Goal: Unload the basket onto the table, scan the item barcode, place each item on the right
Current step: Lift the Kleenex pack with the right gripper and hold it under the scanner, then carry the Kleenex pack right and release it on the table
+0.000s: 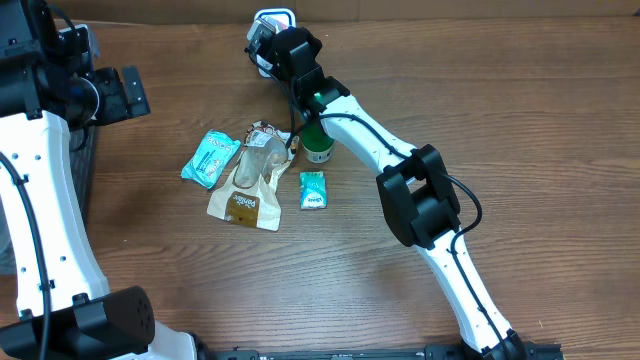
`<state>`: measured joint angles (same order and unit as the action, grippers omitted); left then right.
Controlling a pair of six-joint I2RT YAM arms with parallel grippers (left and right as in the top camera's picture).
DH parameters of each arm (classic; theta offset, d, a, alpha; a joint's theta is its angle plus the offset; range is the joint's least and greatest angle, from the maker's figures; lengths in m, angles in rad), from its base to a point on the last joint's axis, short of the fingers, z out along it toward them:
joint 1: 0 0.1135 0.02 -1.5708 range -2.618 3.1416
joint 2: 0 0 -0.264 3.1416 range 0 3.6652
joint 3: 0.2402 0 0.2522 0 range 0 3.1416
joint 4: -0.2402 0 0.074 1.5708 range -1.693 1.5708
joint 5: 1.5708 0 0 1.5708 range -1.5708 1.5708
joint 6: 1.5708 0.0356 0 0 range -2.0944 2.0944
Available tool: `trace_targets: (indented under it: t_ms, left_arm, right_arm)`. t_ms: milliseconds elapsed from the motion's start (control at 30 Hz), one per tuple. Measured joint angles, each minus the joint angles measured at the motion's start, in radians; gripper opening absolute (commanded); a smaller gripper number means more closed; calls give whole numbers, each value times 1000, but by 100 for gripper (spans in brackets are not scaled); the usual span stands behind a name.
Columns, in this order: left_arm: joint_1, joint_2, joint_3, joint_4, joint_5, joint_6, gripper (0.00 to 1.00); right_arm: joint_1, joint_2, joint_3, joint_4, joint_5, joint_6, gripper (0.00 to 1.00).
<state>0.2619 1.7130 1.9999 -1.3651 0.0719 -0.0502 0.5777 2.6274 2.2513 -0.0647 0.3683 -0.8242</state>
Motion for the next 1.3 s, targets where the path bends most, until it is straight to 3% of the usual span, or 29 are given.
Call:
trace_targets:
  t_ms: [300,467,667,867,1033,1167,1300]
  left_arm:
    - [0,0,0,0,0,0,100]
    - [0,0,0,0,0,0,99]
    - [0,0,0,0,0,0,100]
    - [0,0,0,0,0,-1,100]
    - [0,1,0,0,0,-2,99]
    - [0,2,0,0,0,-2,99]
    - [0,2,0,0,0,-2,100]
  right_arm:
    - [-2,0,0,10,-6,-66,4]
    - [-2,-8,0,-28,-6,23,4]
    - [4,-182,-5,-285,-28,288,4]
    - [6,-645,0,-816,-153,799,4]
    - [-62,-739,26,-1214,-197,961,4]
    - [-174,-716,-71,-1313,-234,1050,4]
    - [-291,-688,-254,-1244,-313,1083,4]
